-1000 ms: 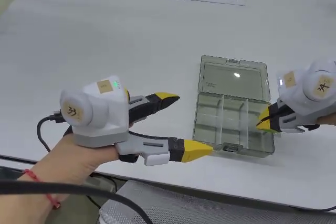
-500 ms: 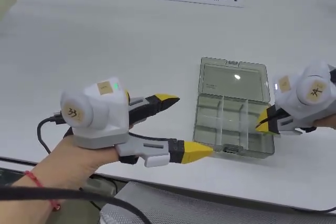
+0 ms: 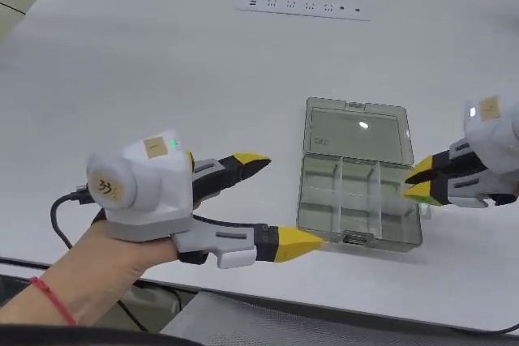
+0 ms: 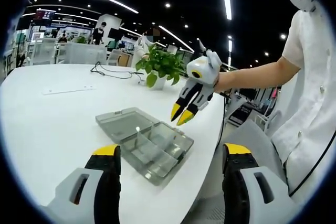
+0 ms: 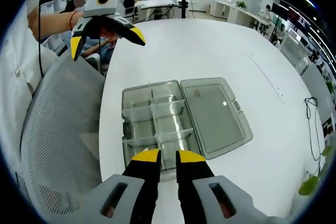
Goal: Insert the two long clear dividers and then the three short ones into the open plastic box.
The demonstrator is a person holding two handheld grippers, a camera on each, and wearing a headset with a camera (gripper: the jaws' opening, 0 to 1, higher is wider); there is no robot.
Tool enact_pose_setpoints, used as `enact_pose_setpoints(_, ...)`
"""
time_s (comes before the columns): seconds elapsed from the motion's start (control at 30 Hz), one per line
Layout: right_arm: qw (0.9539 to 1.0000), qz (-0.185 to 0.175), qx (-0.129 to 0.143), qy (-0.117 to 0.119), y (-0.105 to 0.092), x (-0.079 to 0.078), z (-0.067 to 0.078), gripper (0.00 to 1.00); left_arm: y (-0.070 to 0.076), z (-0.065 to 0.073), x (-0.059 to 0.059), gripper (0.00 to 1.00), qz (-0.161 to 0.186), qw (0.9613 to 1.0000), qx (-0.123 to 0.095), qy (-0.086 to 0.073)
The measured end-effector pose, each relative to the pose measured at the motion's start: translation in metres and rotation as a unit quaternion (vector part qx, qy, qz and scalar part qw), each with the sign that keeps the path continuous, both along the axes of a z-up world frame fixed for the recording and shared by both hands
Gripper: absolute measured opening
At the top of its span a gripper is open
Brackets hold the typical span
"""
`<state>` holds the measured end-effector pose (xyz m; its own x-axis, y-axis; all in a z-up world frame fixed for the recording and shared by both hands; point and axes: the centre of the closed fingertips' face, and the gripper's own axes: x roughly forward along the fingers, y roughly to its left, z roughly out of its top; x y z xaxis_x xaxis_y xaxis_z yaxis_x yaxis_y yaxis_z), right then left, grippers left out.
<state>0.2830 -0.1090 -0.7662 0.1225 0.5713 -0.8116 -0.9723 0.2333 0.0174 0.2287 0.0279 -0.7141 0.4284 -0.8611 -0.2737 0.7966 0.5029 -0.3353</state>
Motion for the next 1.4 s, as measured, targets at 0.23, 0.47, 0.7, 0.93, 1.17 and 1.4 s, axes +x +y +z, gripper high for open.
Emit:
enact_pose_setpoints(0.23, 0.9983, -0.047, 0.029, -0.019, -0.017, -0.009, 0.022, 0.21, 0.005, -0.003, 0.001, 0.84, -0.002, 0.9999, 0.012, -0.005)
enact_pose_setpoints(0.47, 0.9921, -0.104, 0.062, -0.031, -0.034, -0.016, 0.03, 0.3, 0.009, -0.003, 0.003, 0.9, -0.004, 0.9996, 0.023, -0.015)
enact_pose_setpoints(0.7, 0.9847, -0.144, 0.092, -0.033, -0.048, -0.027, 0.03, 0.41, 0.011, -0.004, 0.002, 0.98, -0.007, 0.9992, 0.031, -0.022)
enact_pose_setpoints(0.93, 0.9786, -0.171, 0.11, -0.035, -0.058, -0.036, 0.023, 0.55, 0.013, -0.01, 0.0, 1.0, -0.014, 0.9985, 0.045, -0.026)
enact_pose_setpoints(1.17, 0.9759, -0.185, 0.111, -0.03, -0.062, -0.044, 0.015, 0.63, 0.011, -0.015, -0.003, 1.0, -0.021, 0.9981, 0.052, -0.022)
enact_pose_setpoints(1.4, 0.9741, -0.192, 0.116, -0.03, -0.064, -0.049, 0.015, 0.69, 0.009, -0.016, -0.005, 1.0, -0.025, 0.9979, 0.055, -0.024)
